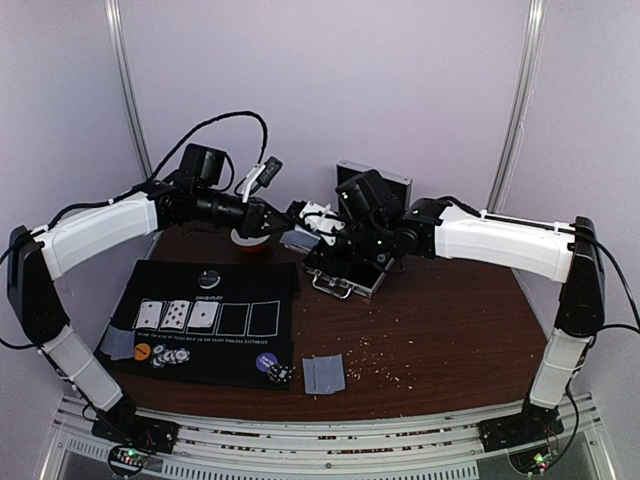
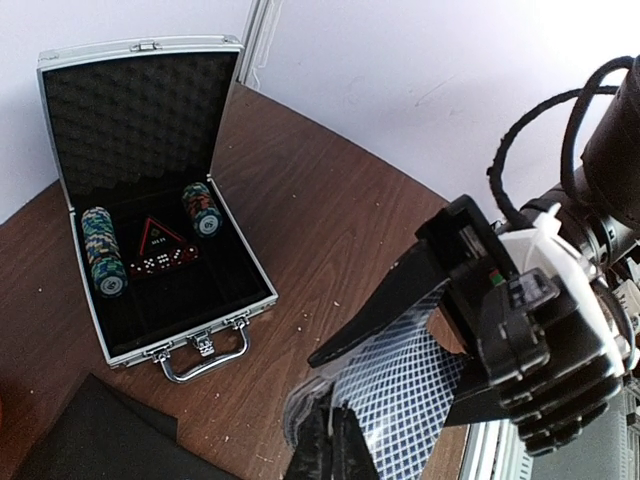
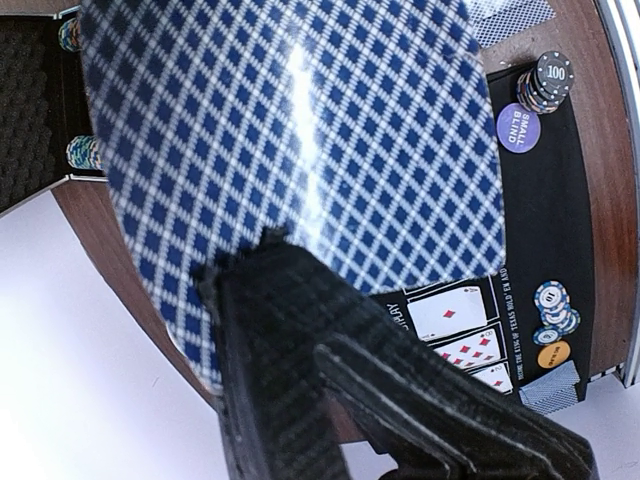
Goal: Distribute texas hold em gaming equipment
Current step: Pick up the poker card from the face-down deck piles.
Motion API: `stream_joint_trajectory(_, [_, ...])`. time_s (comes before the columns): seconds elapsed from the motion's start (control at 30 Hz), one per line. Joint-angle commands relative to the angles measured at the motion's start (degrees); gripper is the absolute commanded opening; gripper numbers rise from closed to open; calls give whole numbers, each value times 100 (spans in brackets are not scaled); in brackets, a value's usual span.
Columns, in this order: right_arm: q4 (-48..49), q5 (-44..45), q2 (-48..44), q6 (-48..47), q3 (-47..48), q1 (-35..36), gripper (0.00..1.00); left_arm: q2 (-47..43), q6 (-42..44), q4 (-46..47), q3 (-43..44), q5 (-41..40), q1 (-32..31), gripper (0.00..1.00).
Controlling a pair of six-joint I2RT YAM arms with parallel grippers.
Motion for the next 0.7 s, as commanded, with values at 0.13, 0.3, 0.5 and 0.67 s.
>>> stream_joint_trajectory(0.13, [92, 148, -220, 14, -54, -11, 43, -438, 282, -5, -2, -72, 34, 0])
stream_joint_trajectory(0.3, [79, 199, -212, 84, -76, -75, 43, -633, 319, 71, -46, -59, 152, 0])
stream_joint_trajectory(0.5, [112, 266, -234, 136, -99, -99, 43, -809, -124, 524, -308, 309, 498, 0])
stream_joint_trajectory(0.67, [112, 370, -260, 245, -123, -160, 43, -1228, -1778, 1311, -1076, -224, 1168, 0])
